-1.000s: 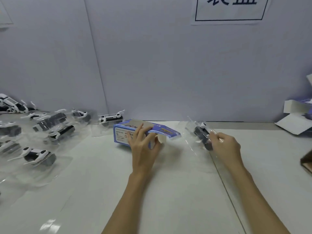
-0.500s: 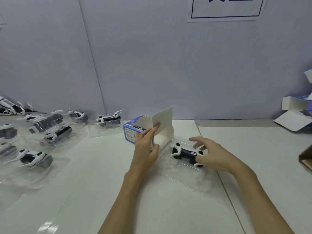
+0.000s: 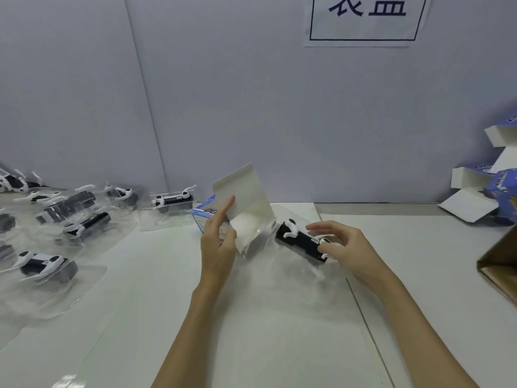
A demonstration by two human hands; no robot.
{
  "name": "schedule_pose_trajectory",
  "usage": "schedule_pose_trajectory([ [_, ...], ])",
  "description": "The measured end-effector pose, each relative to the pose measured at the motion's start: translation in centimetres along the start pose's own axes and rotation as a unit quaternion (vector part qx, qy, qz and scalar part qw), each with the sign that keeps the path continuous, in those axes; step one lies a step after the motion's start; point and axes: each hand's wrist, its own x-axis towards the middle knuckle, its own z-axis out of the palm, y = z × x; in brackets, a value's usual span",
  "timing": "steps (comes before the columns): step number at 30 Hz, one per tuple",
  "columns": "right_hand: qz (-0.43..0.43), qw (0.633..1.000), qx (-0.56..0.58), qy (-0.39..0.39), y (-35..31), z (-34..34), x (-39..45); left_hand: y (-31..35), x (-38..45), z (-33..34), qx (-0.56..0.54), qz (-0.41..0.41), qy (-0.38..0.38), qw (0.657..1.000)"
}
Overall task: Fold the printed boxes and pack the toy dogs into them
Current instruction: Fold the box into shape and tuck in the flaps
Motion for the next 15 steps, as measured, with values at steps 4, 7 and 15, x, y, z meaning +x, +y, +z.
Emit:
schedule_pose_trajectory([
  [4,0.006,0.999,0.039,-0.027,-0.1,0.1,0.2,0.7,-0.3,0.3,0.002,-0.009,-0.002,1.0],
  [7,-0.002,1.0,0.008,-0.003,0.1,0.4,0.3,1.1,-0.5,0.6,-0.005,-0.009,-0.008,1.0],
  [15,-0.027,0.989,-0.027,0.14,-0.3,2.7,0.4,2.0,-0.6,1.1,0.01,0.0,-0.011,1.0],
])
